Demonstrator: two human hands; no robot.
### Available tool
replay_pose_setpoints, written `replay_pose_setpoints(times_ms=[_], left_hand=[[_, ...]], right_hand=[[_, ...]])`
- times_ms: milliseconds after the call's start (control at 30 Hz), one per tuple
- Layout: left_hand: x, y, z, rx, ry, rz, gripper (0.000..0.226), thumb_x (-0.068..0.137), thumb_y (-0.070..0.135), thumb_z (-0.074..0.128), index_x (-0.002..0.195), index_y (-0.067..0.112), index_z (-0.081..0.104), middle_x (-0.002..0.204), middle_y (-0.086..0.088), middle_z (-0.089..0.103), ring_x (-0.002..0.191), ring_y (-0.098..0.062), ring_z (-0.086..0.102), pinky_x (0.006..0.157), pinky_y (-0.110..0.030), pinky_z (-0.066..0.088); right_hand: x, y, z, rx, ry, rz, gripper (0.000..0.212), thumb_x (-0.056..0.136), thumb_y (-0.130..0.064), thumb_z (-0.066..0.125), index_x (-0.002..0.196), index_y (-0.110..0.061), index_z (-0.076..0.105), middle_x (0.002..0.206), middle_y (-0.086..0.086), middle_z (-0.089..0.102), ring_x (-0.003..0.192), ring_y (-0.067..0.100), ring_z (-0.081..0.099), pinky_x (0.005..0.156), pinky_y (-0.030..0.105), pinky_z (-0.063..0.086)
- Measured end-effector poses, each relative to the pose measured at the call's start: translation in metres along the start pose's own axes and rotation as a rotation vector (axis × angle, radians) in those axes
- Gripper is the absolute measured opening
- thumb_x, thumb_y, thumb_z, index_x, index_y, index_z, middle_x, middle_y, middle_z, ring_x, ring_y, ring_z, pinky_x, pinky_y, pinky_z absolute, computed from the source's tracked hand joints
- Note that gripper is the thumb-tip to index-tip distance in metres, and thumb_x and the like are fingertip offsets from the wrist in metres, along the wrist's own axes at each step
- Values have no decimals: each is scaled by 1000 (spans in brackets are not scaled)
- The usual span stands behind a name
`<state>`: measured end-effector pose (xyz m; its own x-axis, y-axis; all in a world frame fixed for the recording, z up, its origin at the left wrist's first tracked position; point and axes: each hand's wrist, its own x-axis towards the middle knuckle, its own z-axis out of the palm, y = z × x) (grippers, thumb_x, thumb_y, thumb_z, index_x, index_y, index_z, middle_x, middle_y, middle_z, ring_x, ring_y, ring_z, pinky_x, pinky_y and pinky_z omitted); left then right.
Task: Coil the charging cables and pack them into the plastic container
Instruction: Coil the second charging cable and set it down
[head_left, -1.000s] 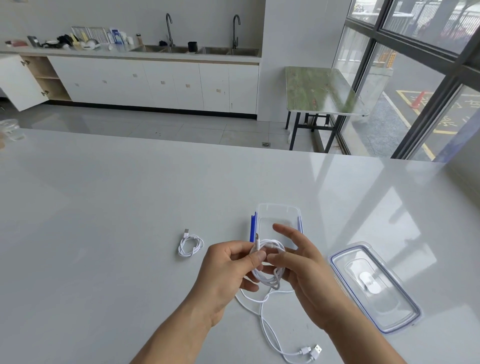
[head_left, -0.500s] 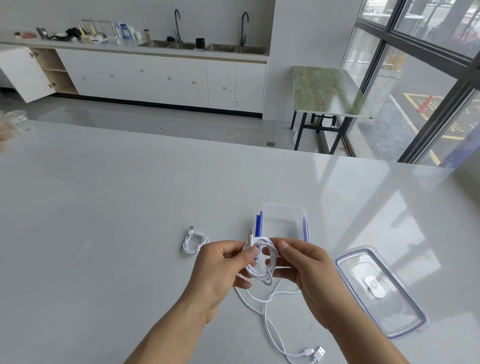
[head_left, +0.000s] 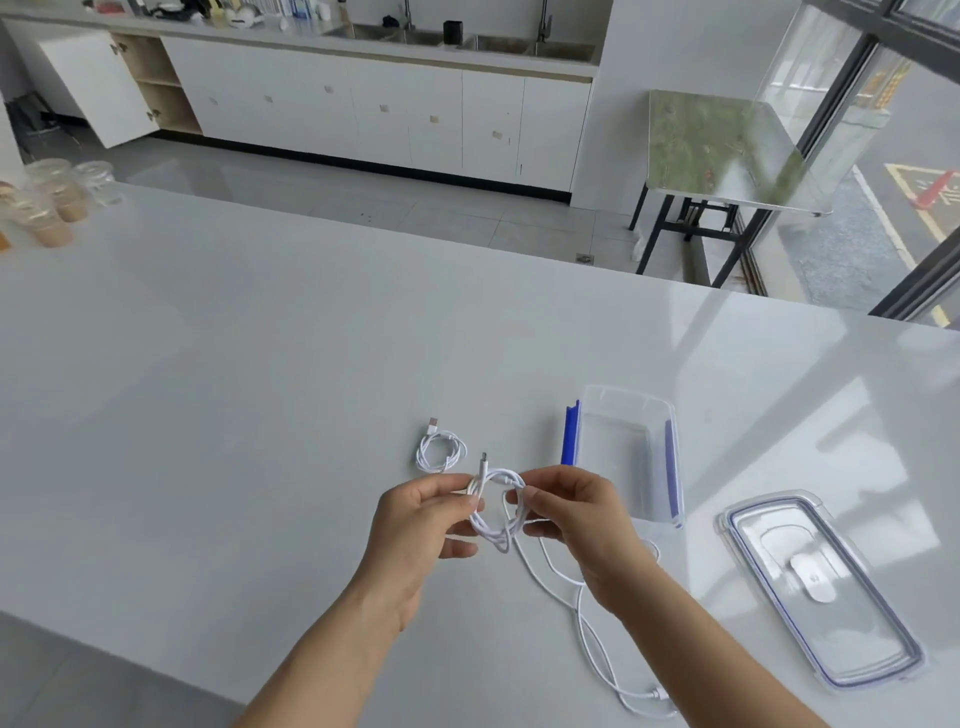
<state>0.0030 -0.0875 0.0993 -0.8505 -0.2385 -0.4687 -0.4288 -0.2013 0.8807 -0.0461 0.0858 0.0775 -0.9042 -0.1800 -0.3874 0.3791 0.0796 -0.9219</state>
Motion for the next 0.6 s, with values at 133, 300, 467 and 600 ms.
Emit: replay_pose_setpoints(times_ms=[133, 300, 467, 600], left_hand=[[23, -16, -19, 67, 61, -12, 24, 85, -3, 69, 101, 13, 75, 87, -11, 76, 71, -19, 71, 65, -31, 60], [54, -39, -39, 184, 180, -25, 29, 84, -5, 64, 103, 14, 74, 88, -6, 74, 70, -18, 72, 68, -29, 62], [74, -51, -56, 217, 246, -39, 27, 82, -5, 65, 97, 15, 75, 88, -7, 74, 68, -19, 72, 70, -34, 64], [87, -55, -71, 233, 272, -59, 31, 81, -4, 63, 83, 25, 74, 83, -6, 77, 71, -25, 73, 75, -43, 64]], right_hand=[[22, 16, 23, -45, 15, 47, 9, 88, 2, 65, 91, -1, 74, 93, 21, 77, 73, 21, 68, 73, 33, 58], [50, 37, 54, -211, 37, 97, 9, 84, -4, 65, 85, -8, 73, 83, 17, 75, 66, 20, 70, 76, 43, 64], [72, 42, 85, -641, 23, 62, 18, 80, -22, 56, 82, -10, 69, 75, 9, 71, 67, 31, 69, 71, 47, 61], [87, 55, 102, -535, -56, 127, 23, 79, -18, 51, 85, 1, 61, 68, 3, 52, 62, 18, 49, 60, 36, 48]])
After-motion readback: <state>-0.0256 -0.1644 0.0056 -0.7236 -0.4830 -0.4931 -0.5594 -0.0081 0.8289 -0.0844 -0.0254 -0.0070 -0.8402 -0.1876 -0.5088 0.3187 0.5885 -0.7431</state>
